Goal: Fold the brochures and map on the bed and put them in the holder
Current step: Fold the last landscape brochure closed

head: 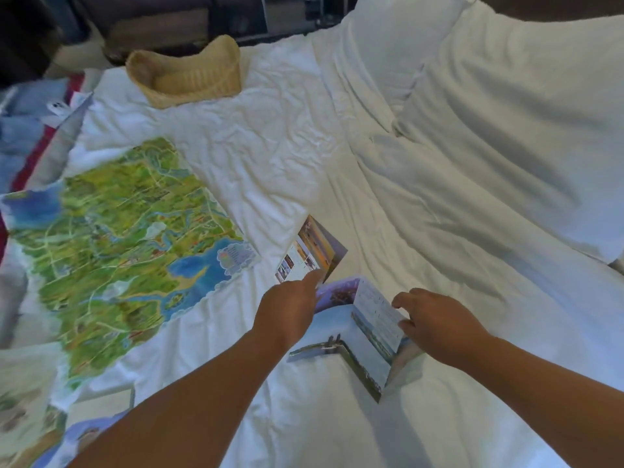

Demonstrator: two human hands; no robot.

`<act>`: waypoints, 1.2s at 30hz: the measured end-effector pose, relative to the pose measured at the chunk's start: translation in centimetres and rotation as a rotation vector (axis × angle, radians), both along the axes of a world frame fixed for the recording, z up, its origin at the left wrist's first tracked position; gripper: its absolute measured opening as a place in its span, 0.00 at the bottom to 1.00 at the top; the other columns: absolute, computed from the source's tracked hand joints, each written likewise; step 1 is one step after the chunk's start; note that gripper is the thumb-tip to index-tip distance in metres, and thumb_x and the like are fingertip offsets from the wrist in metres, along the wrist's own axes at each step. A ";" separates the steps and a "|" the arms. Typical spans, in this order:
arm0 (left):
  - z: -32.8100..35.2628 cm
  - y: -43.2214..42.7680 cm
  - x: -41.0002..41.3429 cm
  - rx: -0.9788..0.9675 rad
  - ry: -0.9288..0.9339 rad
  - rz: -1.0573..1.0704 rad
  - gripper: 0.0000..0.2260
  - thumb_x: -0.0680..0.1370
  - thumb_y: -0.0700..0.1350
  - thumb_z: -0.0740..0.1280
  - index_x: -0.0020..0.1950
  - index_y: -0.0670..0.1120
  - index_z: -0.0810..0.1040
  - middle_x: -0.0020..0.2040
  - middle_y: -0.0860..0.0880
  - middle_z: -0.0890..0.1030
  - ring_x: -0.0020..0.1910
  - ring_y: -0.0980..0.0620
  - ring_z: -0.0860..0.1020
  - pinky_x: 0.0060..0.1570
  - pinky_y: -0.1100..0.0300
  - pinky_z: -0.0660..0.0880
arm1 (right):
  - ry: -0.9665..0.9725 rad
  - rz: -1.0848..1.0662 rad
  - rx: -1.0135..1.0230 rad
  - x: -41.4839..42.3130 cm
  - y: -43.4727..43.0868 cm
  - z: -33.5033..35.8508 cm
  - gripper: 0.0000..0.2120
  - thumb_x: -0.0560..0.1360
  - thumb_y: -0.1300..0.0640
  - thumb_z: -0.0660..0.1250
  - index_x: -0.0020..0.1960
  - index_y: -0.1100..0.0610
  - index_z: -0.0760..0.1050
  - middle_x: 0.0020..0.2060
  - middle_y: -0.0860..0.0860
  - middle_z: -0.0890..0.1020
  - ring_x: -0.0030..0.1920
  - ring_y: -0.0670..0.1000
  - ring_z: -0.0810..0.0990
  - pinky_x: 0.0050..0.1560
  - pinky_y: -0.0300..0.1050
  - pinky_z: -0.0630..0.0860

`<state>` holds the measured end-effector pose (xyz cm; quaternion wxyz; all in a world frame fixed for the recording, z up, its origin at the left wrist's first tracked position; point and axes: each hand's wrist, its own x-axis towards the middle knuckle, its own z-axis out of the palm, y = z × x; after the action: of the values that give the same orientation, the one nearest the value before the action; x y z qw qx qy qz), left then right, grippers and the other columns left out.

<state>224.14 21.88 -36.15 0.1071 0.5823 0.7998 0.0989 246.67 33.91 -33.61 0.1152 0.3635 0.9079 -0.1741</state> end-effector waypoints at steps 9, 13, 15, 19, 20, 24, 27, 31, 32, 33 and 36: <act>1.8 -3.8 1.1 -0.033 -0.046 0.197 0.09 0.83 0.50 0.58 0.48 0.48 0.72 0.40 0.46 0.82 0.37 0.45 0.78 0.33 0.59 0.63 | 0.082 0.093 0.003 -1.9 -2.9 1.2 0.20 0.80 0.51 0.61 0.71 0.43 0.68 0.55 0.47 0.77 0.55 0.50 0.78 0.47 0.41 0.72; 2.1 -4.4 0.8 -0.011 -0.072 0.252 0.09 0.83 0.51 0.59 0.45 0.49 0.71 0.40 0.47 0.82 0.33 0.49 0.72 0.34 0.60 0.64 | 0.051 0.183 -0.021 -2.1 -3.0 1.0 0.19 0.79 0.50 0.63 0.70 0.45 0.69 0.56 0.47 0.75 0.53 0.49 0.76 0.44 0.38 0.67; 2.1 -4.4 0.8 -0.015 -0.090 0.275 0.09 0.83 0.51 0.59 0.45 0.50 0.71 0.41 0.48 0.83 0.33 0.51 0.71 0.34 0.62 0.66 | 0.046 0.217 -0.022 -2.0 -3.1 0.7 0.19 0.79 0.50 0.65 0.69 0.46 0.71 0.57 0.47 0.75 0.53 0.49 0.76 0.44 0.37 0.67; 2.1 -4.3 1.1 -0.019 -0.145 0.304 0.08 0.82 0.49 0.60 0.45 0.50 0.71 0.40 0.48 0.82 0.32 0.53 0.72 0.32 0.64 0.65 | 0.043 0.269 -0.019 -1.8 -3.2 0.0 0.15 0.79 0.58 0.62 0.65 0.49 0.73 0.55 0.49 0.75 0.53 0.51 0.76 0.45 0.40 0.71; 1.9 -4.3 1.3 -0.031 -0.158 0.305 0.08 0.82 0.49 0.60 0.45 0.49 0.72 0.40 0.48 0.82 0.33 0.53 0.73 0.33 0.64 0.66 | 0.041 0.279 -0.007 -1.8 -3.3 -0.1 0.13 0.79 0.59 0.62 0.62 0.50 0.73 0.53 0.50 0.74 0.51 0.52 0.77 0.44 0.42 0.72; 1.5 -4.3 2.3 -0.070 -0.191 0.298 0.09 0.83 0.51 0.59 0.47 0.48 0.73 0.41 0.49 0.82 0.36 0.52 0.77 0.37 0.59 0.74 | 0.072 0.293 0.035 -2.0 -3.6 -0.3 0.06 0.79 0.60 0.62 0.53 0.53 0.74 0.52 0.50 0.73 0.43 0.52 0.74 0.37 0.42 0.69; 1.5 -4.2 2.9 -0.079 -0.225 0.286 0.10 0.83 0.51 0.59 0.48 0.48 0.74 0.42 0.49 0.82 0.39 0.49 0.79 0.42 0.55 0.77 | 0.159 0.303 0.025 -2.2 -3.8 -0.4 0.06 0.78 0.62 0.61 0.49 0.53 0.76 0.59 0.49 0.74 0.53 0.52 0.74 0.45 0.47 0.75; 1.4 -4.2 3.9 -0.090 -0.236 0.251 0.09 0.83 0.51 0.58 0.48 0.48 0.73 0.41 0.48 0.82 0.40 0.48 0.79 0.42 0.54 0.78 | 0.228 0.322 0.040 -3.1 -3.8 -0.4 0.07 0.79 0.61 0.61 0.47 0.54 0.77 0.50 0.49 0.78 0.51 0.50 0.72 0.45 0.43 0.73; 1.4 -4.3 4.1 -0.088 -0.243 0.246 0.09 0.83 0.51 0.58 0.48 0.48 0.72 0.40 0.48 0.82 0.39 0.48 0.79 0.41 0.54 0.77 | 0.234 0.328 0.039 -3.3 -3.8 -0.5 0.07 0.80 0.61 0.61 0.48 0.54 0.77 0.47 0.49 0.78 0.50 0.50 0.72 0.44 0.43 0.72; 1.4 -4.3 4.2 -0.086 -0.252 0.248 0.09 0.83 0.51 0.58 0.47 0.48 0.72 0.40 0.48 0.82 0.38 0.48 0.79 0.40 0.55 0.76 | 0.238 0.327 0.038 -3.5 -3.9 -0.6 0.07 0.80 0.61 0.60 0.48 0.54 0.77 0.46 0.49 0.78 0.49 0.51 0.72 0.45 0.44 0.72; 1.3 -4.5 4.0 -0.068 -0.274 0.290 0.08 0.82 0.51 0.59 0.46 0.50 0.70 0.40 0.49 0.81 0.37 0.51 0.77 0.37 0.60 0.72 | 0.245 0.307 0.043 -3.5 -4.0 -1.0 0.08 0.81 0.59 0.59 0.49 0.54 0.77 0.47 0.50 0.79 0.48 0.50 0.72 0.43 0.42 0.70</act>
<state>228.17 17.43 -34.80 0.2191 0.4381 0.8562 0.1644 243.14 29.86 -34.63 0.0211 0.1992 0.9634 -0.1781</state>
